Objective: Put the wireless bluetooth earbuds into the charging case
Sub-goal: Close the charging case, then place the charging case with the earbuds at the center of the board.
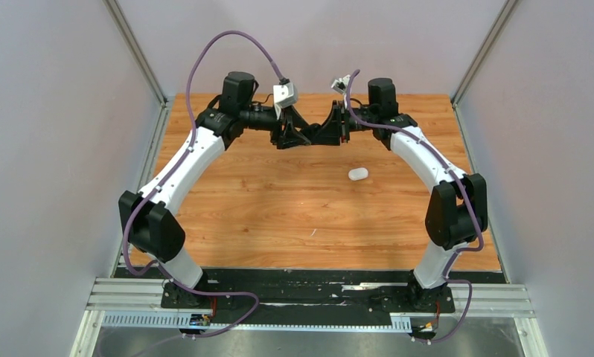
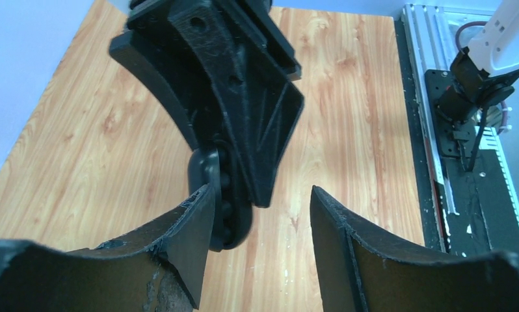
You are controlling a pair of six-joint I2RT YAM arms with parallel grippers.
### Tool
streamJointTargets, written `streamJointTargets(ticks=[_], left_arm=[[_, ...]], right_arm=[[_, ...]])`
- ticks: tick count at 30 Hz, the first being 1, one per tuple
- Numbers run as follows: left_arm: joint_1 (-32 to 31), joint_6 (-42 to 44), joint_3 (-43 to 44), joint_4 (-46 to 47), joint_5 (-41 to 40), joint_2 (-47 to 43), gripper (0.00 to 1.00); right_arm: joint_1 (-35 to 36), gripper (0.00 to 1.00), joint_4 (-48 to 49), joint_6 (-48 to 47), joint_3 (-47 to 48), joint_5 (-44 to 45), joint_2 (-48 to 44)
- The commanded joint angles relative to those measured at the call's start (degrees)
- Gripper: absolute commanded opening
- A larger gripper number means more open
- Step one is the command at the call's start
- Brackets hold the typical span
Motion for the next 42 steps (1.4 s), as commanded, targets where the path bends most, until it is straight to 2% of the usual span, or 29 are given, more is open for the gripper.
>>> streamJointTargets(ticks=[1,4,8,10,16,19,20,22,24,25,27,32,42], left_arm=[[-1.04,-2.4,-1.48,1.15,2.0,-1.75,0.61],[-1.14,-8.35,-3.27,6.66,1.56,-2.59,0.59],[-0.87,-7.01,-2.72,4.73,-0.79,-3.23,0.6],[0.45,-6.86,-1.27,3.76,-1.19,-3.65,0.61],[8.31,-14.16,-1.18,8.44,-3.37,-5.73,0.68],[9.21,-16.38,-1.84,6.65,-13.93,-5.67,0.69],[9.21,-17.62,-2.97,6.71,-20.02,-5.81,0.7],[9.22,-20.87,-5.15,7.05,-26.17,-6.31,0.72],[9.22,-21.97,-6.93,6.66,-28.2,-6.57,0.74],[9.22,-22.92,-7.5,6.61,-28.38,-6.7,0.86],[9.22,-24.43,-9.03,6.38,-27.79,-6.56,0.98],[9.22,-28.67,-12.56,7.52,-26.83,-6.78,1.0],[9.22,-27.89,-13.21,5.79,-29.71,-7.08,1.0]], right_arm=[[-0.3,0.01,4.61,1.05,1.53,2.47,0.59],[-0.29,0.01,4.93,1.28,1.58,3.04,1.11],[-0.29,0.01,5.07,1.3,1.05,2.96,0.94],[-0.54,0.01,4.99,0.95,0.17,3.0,0.6],[-2.85,0.03,4.38,2.88,-7.79,6.24,-0.38],[-3.61,0.04,3.85,5.02,-12.26,9.04,-0.21],[-3.74,0.05,3.65,5.56,-13.6,9.77,0.11],[-3.89,0.06,3.05,5.75,-15.92,10.87,0.83],[-3.91,0.07,2.96,5.83,-17.55,12.14,1.91],[-3.93,0.07,2.85,5.96,-18.03,12.91,2.54],[-3.92,0.07,2.34,5.66,-18.22,14.44,4.04],[-3.93,0.09,1.65,5.7,-17.05,17.41,8.78],[-4.2,0.13,1.38,6.58,-13.47,22.36,16.55]])
